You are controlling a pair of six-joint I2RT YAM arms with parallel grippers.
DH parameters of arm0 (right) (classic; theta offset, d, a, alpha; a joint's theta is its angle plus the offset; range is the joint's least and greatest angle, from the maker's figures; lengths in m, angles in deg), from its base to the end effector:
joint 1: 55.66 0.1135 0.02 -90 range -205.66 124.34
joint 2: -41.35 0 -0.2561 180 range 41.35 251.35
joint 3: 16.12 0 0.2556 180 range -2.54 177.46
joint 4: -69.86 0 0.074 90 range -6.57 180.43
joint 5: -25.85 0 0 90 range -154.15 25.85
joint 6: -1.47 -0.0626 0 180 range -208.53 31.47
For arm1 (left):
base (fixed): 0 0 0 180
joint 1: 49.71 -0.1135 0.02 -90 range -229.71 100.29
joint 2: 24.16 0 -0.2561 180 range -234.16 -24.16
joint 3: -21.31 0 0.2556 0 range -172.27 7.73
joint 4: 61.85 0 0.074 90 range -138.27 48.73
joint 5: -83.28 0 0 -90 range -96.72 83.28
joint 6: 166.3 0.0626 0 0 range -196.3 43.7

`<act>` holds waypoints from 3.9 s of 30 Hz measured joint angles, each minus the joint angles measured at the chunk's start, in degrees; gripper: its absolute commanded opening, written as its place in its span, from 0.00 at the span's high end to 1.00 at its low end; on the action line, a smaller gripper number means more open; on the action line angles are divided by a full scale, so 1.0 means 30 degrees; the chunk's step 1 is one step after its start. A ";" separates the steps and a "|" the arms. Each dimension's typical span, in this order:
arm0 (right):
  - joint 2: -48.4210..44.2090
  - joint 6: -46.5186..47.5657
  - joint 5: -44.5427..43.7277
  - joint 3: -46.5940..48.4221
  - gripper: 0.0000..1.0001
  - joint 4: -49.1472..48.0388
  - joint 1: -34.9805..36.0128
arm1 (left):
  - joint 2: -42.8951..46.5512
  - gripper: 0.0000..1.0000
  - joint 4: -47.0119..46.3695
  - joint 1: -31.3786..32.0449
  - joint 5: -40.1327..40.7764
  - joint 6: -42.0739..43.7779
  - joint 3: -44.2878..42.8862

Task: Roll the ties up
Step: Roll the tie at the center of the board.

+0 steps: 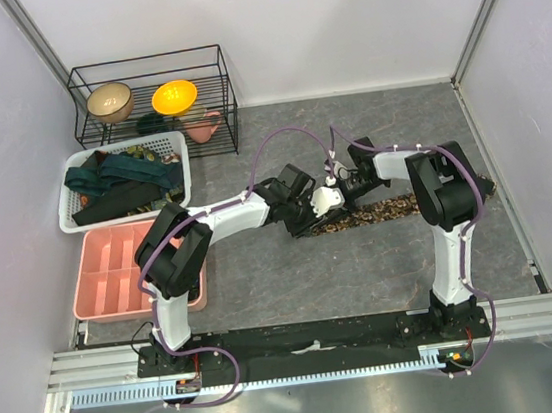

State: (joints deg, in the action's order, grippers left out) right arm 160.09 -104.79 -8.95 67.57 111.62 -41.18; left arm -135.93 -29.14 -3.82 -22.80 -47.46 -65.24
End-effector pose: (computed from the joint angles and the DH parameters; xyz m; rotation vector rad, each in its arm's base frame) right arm 0.3526 0.1441 0.0844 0.1223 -2.7267 -1.4569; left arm 0.2781 -0.3118 0.1287 1.6556 1.9949 -0.4722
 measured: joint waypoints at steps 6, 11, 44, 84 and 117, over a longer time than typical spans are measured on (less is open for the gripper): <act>0.0153 0.0022 -0.0386 0.0000 1.00 -0.0058 -0.0029 | -0.0029 0.41 0.0182 0.0000 -0.0022 0.0117 -0.0095; 0.0204 0.0597 -0.1355 0.0000 1.00 0.0189 -0.0437 | -0.0029 0.36 0.0430 -0.0168 -0.0481 0.0117 0.0066; 0.0736 0.1421 -0.0860 0.0197 1.00 0.0568 -0.0772 | -0.0415 0.54 -0.4379 -0.0896 -0.4087 -0.1217 0.1188; -0.0882 0.2047 0.0896 0.0036 0.53 0.2142 -0.1486 | -0.2448 0.78 0.1384 0.0488 -0.1654 0.0852 -0.3322; 0.0051 0.3279 -0.1909 0.0036 1.00 0.2018 -0.1654 | 0.0838 0.19 -1.1883 -0.2317 -0.6892 -0.4809 0.5756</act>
State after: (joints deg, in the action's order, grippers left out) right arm 160.24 -94.95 -14.68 67.68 117.67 -46.14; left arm -133.41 -64.79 -10.77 -43.48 -61.88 -47.97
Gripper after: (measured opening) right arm 0.010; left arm 0.822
